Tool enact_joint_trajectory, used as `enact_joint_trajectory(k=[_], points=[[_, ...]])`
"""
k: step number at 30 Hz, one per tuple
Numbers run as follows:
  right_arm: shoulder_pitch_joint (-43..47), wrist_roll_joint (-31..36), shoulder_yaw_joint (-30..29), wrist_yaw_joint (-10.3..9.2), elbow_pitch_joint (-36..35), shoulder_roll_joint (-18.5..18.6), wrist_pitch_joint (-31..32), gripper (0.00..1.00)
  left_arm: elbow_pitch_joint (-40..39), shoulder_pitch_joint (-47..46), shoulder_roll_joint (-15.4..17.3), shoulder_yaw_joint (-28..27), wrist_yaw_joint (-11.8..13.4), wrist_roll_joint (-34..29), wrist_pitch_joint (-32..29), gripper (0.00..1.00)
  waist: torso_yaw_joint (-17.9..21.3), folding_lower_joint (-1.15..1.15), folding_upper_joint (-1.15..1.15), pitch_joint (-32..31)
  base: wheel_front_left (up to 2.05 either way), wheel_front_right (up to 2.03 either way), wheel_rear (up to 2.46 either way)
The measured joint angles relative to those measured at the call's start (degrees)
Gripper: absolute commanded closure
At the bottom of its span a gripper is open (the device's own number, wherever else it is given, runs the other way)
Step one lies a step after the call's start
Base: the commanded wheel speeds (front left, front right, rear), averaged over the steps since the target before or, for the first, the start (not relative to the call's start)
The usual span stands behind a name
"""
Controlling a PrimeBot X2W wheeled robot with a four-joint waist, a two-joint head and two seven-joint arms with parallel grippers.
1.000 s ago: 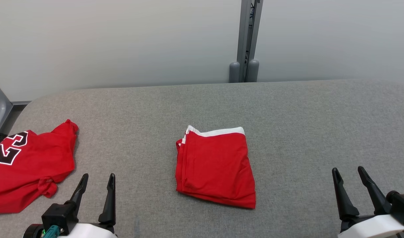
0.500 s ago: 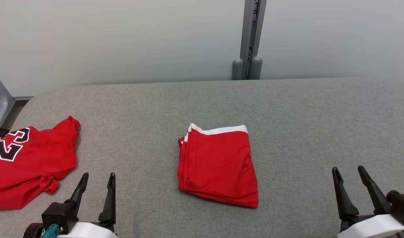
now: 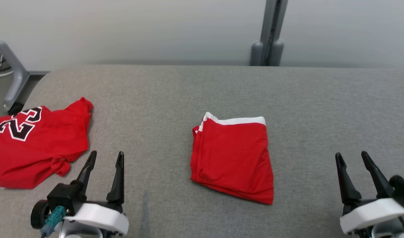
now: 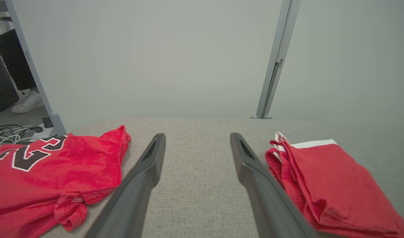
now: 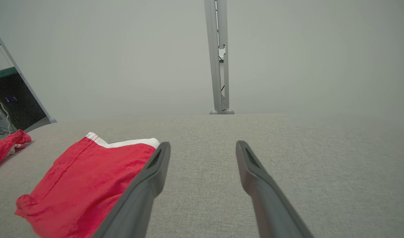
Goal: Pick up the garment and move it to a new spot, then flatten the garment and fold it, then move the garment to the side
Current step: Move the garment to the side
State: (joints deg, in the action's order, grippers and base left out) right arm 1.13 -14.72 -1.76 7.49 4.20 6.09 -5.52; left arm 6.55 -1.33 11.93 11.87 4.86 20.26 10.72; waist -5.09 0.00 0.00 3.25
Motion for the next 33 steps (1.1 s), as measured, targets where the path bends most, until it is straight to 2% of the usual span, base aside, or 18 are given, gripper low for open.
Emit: enact_joint_trajectory(k=[5,12,20,21,22,23,29,33], points=[[-5.1,-1.1,3.3,0.00,4.5,1.7,0.0,0.00,0.6,-3.2,-1.7,1.2,-0.5,0.0,1.1,0.00,-2.9,0.00,0.00,2.8,0.00,0.00,0.00],[-10.8,-4.1,11.4,0.00,13.7,2.3,-0.1,0.00,3.3,-6.3,-2.9,2.1,-1.6,0.0,2.5,0.00,-7.0,0.00,0.00,5.7,0.00,0.00,0.00],[-16.1,-7.7,15.9,0.00,25.3,3.1,0.6,0.00,4.9,-8.4,-3.6,2.4,-2.0,-0.2,3.5,0.00,-9.1,0.00,0.00,7.8,0.00,0.00,0.00],[-16.6,-8.1,16.4,0.00,26.3,3.0,0.8,0.15,5.1,-8.5,-3.6,2.3,-2.0,-0.2,3.5,0.00,-9.2,0.00,0.00,7.8,0.00,0.00,0.00],[-17.0,-8.5,16.9,0.00,27.1,3.0,1.0,0.63,5.2,-8.6,-3.7,2.4,-2.0,-0.2,3.7,0.00,-9.2,0.00,0.00,7.8,0.00,0.00,0.00],[-17.5,-8.9,17.4,0.00,27.9,3.0,1.0,1.00,5.3,-8.6,-3.8,2.3,-2.0,-0.2,3.7,0.00,-9.3,0.00,0.00,7.9,0.00,0.00,0.00],[-19.2,-10.8,19.6,0.00,30.2,3.6,0.2,1.00,5.7,-8.6,-3.9,2.1,-2.0,-0.2,4.0,0.00,-9.1,0.00,0.00,7.6,0.00,0.00,0.00],[-20.4,-11.0,21.3,0.00,30.4,5.4,-1.1,1.00,5.4,-8.5,-4.1,1.6,-2.1,-0.1,4.2,0.00,-7.7,0.00,0.00,7.4,0.00,0.00,0.00]])
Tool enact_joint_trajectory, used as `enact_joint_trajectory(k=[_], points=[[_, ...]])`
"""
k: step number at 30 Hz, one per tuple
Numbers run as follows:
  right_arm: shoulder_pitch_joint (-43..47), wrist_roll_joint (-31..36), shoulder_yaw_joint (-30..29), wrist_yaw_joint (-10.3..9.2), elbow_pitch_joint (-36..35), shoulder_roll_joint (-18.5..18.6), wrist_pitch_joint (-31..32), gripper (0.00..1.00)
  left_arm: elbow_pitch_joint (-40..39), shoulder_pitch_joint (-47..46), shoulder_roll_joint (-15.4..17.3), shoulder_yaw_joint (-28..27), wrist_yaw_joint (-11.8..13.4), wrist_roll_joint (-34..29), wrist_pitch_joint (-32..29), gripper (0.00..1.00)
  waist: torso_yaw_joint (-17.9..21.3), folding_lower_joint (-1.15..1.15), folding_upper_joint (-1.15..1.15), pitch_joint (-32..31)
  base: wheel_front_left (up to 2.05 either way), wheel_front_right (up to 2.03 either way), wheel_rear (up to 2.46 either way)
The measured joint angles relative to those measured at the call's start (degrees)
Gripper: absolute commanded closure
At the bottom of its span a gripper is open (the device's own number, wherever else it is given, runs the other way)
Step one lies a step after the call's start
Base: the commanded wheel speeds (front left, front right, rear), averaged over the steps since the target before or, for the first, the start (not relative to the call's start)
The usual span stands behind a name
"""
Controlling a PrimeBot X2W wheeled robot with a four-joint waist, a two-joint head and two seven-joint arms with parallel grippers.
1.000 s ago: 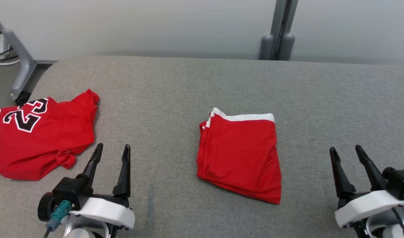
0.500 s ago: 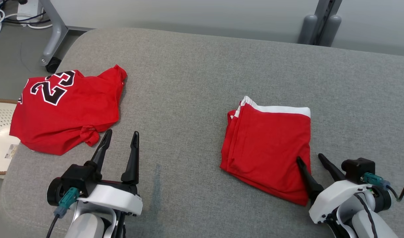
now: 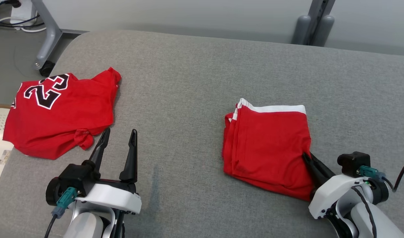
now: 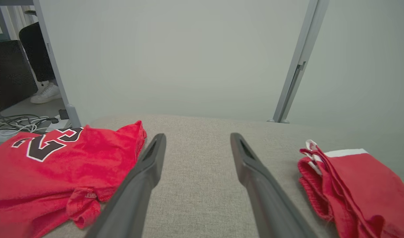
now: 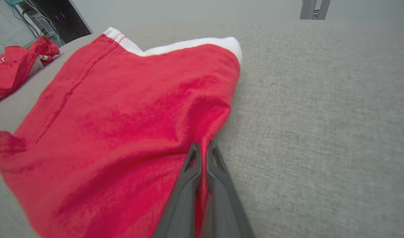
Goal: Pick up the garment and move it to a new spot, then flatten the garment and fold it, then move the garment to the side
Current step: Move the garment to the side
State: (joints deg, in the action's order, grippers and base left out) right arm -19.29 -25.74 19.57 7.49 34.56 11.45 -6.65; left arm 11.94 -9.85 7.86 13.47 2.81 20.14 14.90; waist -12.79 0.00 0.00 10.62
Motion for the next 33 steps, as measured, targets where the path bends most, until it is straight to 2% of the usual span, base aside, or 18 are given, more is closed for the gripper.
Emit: enact_joint_trajectory(k=[5,10,15,16,20,28,33], points=[[-0.5,0.9,1.4,0.00,-0.3,2.8,-0.3,1.00,-0.8,0.3,0.8,-0.3,-0.2,-0.1,0.0,0.00,3.3,0.00,0.00,0.1,0.00,0.00,0.00],[-2.0,1.6,3.0,0.01,-0.2,5.7,-0.4,1.00,-2.8,0.3,2.1,0.1,-0.3,-1.0,-0.2,0.00,8.4,0.00,0.00,0.6,0.00,0.00,0.00],[-4.7,1.6,5.0,0.00,1.3,8.2,-1.0,1.00,-5.7,-0.7,3.1,1.5,-0.7,-2.4,-1.8,0.00,14.5,0.00,0.00,1.8,0.00,0.00,0.00],[-7.6,1.1,6.2,0.01,2.9,9.1,-2.2,1.00,-7.6,-1.4,3.8,2.5,-1.3,-2.8,-3.1,0.00,18.3,0.00,0.00,2.8,0.00,0.00,0.00],[-11.9,0.4,7.3,0.01,5.9,11.7,-4.4,1.00,-10.8,-2.9,4.5,3.9,-1.8,-4.0,-4.9,0.00,22.8,0.00,0.00,4.7,0.00,0.00,0.00],[-22.9,-1.3,8.2,0.01,12.5,17.7,-6.8,1.00,-16.9,-6.6,7.4,6.1,-3.3,-6.4,-9.4,0.00,27.2,0.00,0.00,12.1,0.00,0.00,0.00],[-29.3,-1.4,5.3,0.01,17.8,20.4,-7.9,1.00,-20.5,-8.8,8.8,6.5,-3.8,-7.6,-11.4,0.00,28.2,0.00,0.00,17.0,0.00,0.00,0.00]])
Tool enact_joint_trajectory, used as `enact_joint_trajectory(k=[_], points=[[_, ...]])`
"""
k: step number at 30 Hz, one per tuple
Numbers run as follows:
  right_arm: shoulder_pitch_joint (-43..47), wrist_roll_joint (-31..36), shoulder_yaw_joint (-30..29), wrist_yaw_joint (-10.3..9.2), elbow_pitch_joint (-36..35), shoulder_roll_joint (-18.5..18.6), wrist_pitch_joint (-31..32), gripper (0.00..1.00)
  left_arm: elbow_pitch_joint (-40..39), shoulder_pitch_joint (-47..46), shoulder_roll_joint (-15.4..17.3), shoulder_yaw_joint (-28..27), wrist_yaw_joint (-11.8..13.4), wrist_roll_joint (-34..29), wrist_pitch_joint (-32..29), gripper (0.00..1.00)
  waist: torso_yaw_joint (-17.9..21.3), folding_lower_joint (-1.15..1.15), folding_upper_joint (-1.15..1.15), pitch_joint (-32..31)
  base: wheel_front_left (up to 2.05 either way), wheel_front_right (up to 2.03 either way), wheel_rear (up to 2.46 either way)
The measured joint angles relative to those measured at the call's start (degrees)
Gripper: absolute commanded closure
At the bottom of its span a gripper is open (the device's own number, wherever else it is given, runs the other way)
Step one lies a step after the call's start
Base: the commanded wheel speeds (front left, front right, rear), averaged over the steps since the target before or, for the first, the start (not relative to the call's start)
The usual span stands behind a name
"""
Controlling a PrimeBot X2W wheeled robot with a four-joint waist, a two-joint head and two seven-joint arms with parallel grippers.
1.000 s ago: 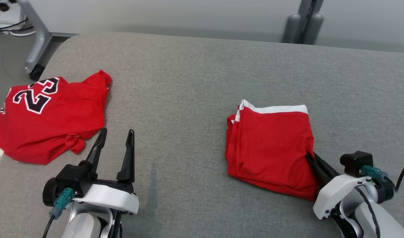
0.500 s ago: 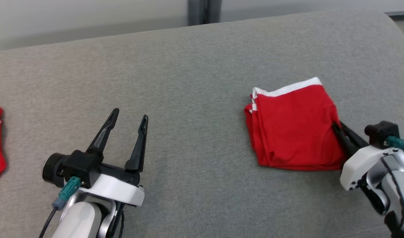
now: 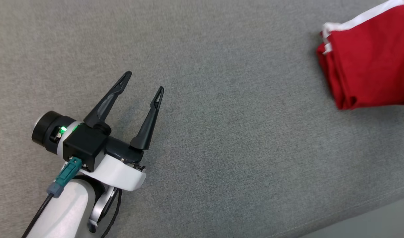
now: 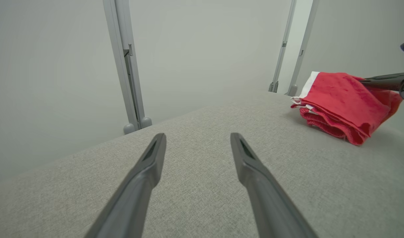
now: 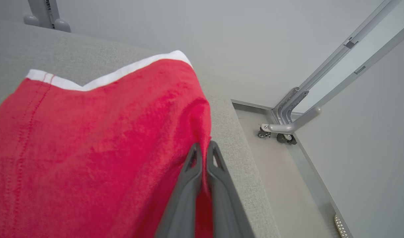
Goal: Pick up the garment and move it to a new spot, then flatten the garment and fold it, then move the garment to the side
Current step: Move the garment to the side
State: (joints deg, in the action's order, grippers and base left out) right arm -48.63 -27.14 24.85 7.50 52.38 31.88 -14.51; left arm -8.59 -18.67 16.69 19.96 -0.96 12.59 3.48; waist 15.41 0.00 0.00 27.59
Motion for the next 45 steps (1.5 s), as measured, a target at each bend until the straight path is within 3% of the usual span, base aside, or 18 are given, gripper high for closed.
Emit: enact_joint_trajectory(k=[5,13,15,16,18,20,33,45], points=[[-2.9,1.0,-3.2,0.00,3.7,0.9,-0.3,1.00,-2.4,-1.0,0.5,0.3,0.0,-0.5,-1.0,0.00,0.0,0.00,0.00,2.9,0.00,0.00,0.00],[-4.5,5.4,-14.2,0.00,3.5,1.7,-0.5,1.00,-4.9,-1.5,1.5,0.4,0.0,-0.7,-2.3,0.00,-0.7,0.00,0.00,5.9,0.00,0.00,0.00],[-4.5,6.8,-16.5,0.00,3.7,1.4,-0.5,0.75,-5.2,-1.7,1.8,0.5,0.0,-0.7,-2.4,0.00,-0.8,0.00,0.00,6.3,0.00,0.00,0.00],[-4.5,7.2,-17.6,0.00,3.5,1.1,-0.5,0.75,-5.3,-1.7,1.8,0.5,0.0,-0.8,-2.5,0.00,-0.9,0.00,0.00,6.5,0.00,0.00,0.00],[-4.5,9.1,-19.2,0.00,2.6,0.5,-0.5,0.55,-5.5,-1.8,2.0,0.6,0.0,-0.9,-2.7,0.00,-1.0,0.00,0.00,6.8,0.00,0.00,0.00],[-4.4,10.2,-21.5,0.00,1.9,-0.4,-0.5,0.00,-5.5,-1.9,2.1,0.7,0.0,-0.9,-2.8,0.00,-1.0,0.00,0.00,6.8,0.00,0.00,0.00],[4.9,14.7,-31.7,-0.01,-6.5,-7.7,-0.5,0.00,-2.2,-0.3,0.3,1.3,1.1,0.9,0.1,0.00,-0.8,0.00,0.00,1.6,0.00,0.00,0.00],[18.1,15.8,-33.4,-0.01,-19.0,-17.7,-0.5,0.00,3.6,4.5,-2.6,-0.9,4.1,4.7,5.0,0.00,-3.0,0.00,0.00,-6.9,0.00,0.00,0.00]])
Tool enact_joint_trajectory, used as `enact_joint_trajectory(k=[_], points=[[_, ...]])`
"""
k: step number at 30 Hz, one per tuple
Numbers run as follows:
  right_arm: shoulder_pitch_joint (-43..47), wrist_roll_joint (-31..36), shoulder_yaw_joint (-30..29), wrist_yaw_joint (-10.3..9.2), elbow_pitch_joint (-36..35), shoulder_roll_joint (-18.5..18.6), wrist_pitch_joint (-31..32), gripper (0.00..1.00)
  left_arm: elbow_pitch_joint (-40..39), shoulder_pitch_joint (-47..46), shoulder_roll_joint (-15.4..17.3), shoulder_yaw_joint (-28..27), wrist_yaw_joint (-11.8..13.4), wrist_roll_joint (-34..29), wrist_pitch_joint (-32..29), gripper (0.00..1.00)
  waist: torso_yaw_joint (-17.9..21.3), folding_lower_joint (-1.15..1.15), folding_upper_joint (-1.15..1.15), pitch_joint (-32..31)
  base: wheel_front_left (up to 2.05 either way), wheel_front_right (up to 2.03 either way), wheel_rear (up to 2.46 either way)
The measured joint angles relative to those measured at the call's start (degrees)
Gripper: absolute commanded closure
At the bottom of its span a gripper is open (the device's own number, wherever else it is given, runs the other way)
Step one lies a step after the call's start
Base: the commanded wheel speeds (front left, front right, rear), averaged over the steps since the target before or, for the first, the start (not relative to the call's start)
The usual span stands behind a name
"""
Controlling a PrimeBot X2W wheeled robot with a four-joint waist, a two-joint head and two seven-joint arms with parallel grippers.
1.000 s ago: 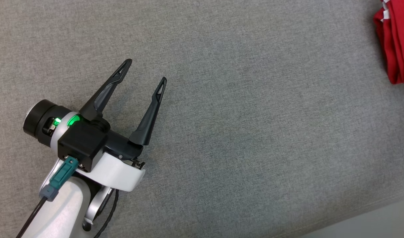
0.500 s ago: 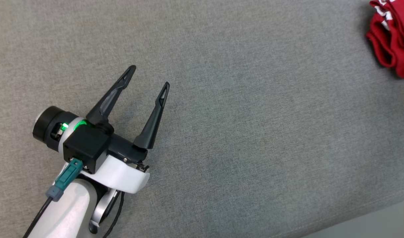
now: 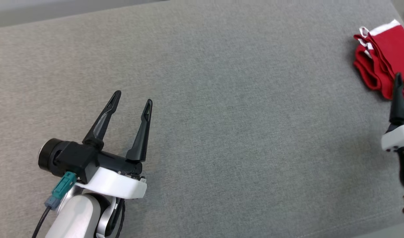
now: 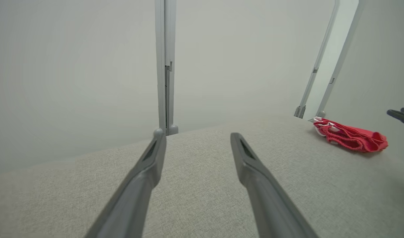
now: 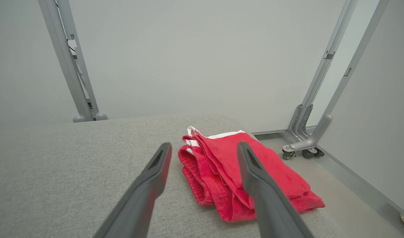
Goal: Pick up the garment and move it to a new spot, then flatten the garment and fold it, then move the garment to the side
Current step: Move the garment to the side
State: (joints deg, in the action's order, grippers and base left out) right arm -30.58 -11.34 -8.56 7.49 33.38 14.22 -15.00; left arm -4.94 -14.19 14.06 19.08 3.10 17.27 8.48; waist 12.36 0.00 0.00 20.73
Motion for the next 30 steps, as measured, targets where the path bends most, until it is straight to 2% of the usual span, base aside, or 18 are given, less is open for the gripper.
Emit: enact_joint_trajectory(k=[5,16,22,30], points=[[4.8,0.5,1.4,0.00,-5.7,-3.8,0.0,0.00,2.2,1.6,-1.2,-1.4,1.4,1.5,2.2,0.00,-3.0,0.00,0.00,-2.7,0.00,0.00,0.00],[14.8,1.7,5.0,0.00,-15.1,-7.9,1.5,0.00,7.4,6.9,-1.7,-5.7,4.0,4.5,4.9,0.00,-10.8,0.00,0.00,-8.9,0.00,0.00,0.00],[19.8,1.8,5.2,0.00,-18.8,-8.8,3.4,0.00,9.4,10.2,-1.2,-6.9,4.9,5.0,5.4,0.00,-12.6,0.00,0.00,-12.4,0.00,0.00,0.00],[25.7,1.9,5.4,0.00,-23.0,-9.5,5.5,0.00,10.9,13.2,-0.8,-7.3,5.0,6.0,5.7,0.00,-13.1,0.00,0.00,-16.3,0.00,0.00,0.00]])
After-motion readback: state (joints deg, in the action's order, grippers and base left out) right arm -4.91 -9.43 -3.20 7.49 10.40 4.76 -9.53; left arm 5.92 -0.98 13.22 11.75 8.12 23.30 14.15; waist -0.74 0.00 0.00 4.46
